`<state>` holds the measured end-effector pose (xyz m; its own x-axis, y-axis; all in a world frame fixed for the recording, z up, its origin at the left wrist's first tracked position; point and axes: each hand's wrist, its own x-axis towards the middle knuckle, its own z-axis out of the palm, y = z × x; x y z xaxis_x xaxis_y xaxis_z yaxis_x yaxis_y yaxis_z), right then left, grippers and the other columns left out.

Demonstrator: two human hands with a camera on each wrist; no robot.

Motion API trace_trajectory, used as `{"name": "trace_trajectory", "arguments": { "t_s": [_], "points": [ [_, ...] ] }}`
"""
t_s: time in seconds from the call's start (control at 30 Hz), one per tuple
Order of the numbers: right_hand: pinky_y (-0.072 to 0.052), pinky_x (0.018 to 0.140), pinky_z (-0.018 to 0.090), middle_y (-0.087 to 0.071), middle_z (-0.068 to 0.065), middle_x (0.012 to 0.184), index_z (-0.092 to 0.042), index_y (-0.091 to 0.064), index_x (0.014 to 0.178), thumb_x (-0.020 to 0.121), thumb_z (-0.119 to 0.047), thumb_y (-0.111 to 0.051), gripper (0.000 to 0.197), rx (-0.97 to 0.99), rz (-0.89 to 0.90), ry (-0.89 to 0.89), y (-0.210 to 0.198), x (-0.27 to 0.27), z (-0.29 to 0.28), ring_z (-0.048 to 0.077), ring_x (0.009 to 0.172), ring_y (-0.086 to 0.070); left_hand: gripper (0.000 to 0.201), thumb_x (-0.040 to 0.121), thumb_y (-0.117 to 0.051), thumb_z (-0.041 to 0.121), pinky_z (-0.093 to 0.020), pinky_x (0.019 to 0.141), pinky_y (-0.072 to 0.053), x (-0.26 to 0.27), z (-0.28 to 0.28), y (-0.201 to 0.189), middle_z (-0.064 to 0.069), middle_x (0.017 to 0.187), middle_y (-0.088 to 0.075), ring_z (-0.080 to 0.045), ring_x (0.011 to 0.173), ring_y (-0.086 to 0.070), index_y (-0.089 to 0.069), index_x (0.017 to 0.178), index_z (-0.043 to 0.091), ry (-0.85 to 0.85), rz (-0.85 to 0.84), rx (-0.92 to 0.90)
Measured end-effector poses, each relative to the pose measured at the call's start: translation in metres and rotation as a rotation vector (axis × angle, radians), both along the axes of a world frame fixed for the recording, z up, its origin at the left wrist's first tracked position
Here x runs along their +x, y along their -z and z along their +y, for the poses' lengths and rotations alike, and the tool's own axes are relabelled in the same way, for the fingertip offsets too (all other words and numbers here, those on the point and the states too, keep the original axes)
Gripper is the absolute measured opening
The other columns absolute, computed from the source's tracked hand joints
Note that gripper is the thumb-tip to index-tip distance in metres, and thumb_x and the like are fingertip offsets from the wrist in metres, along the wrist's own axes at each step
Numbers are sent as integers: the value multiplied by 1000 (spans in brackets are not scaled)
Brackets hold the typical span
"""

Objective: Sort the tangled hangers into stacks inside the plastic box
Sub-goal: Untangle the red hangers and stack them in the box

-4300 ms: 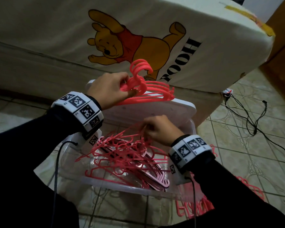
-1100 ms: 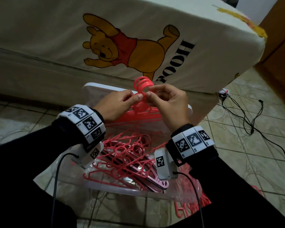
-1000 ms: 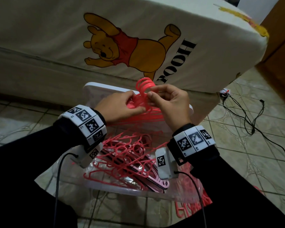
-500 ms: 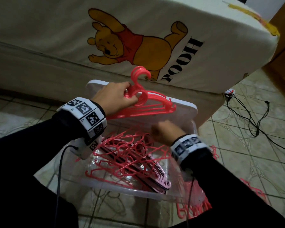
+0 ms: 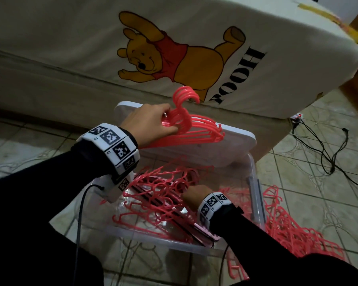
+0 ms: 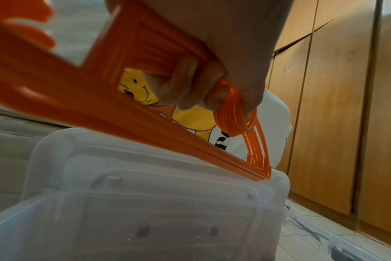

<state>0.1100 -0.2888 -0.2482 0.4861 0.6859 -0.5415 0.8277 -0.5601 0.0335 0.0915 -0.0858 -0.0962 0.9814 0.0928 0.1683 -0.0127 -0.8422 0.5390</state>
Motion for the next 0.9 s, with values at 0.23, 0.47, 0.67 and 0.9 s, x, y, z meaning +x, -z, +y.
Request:
{"name": "trace_trajectory", "arguments": {
  "t_s": [0.23,0.47,0.67,0.9],
  "points": [
    [-45,82,34,-63,14,115,-15,-64,113,90,-31,-52,30,110,14,130,-61,16,5,32,104,-61,22,80,-65,48,-30,64,-37,2,-3,-6,9,75,-57,-18,77,-58,-52,81,31,-16,-50,-28],
    [-49,79,33,-70,5,98,-24,-69,98,86,-18,-57,18,382,-37,165,-126,19,-18,26,93,-64,28,76,-66,59,-19,55,-27,-1,-2,-11,19,67,-51,-4,65,-47,-54,83,34,-98,-108,-4],
    [-47,69,24,-69,2,83,-16,-64,83,84,0,-62,16,793,54,375,-154,26,-41,17,74,-65,37,73,-66,62,-31,67,-42,0,5,-13,8,82,-63,-15,80,-59,-59,86,28,-126,-115,-83],
    [-59,71,38,-59,15,82,-12,-56,81,89,7,-54,21,1183,394,689,-171,36,-54,32,79,-65,65,57,-38,93,-46,83,-50,3,10,-14,8,79,-62,-19,81,-61,-53,77,33,-152,-65,-154]
  ]
}}
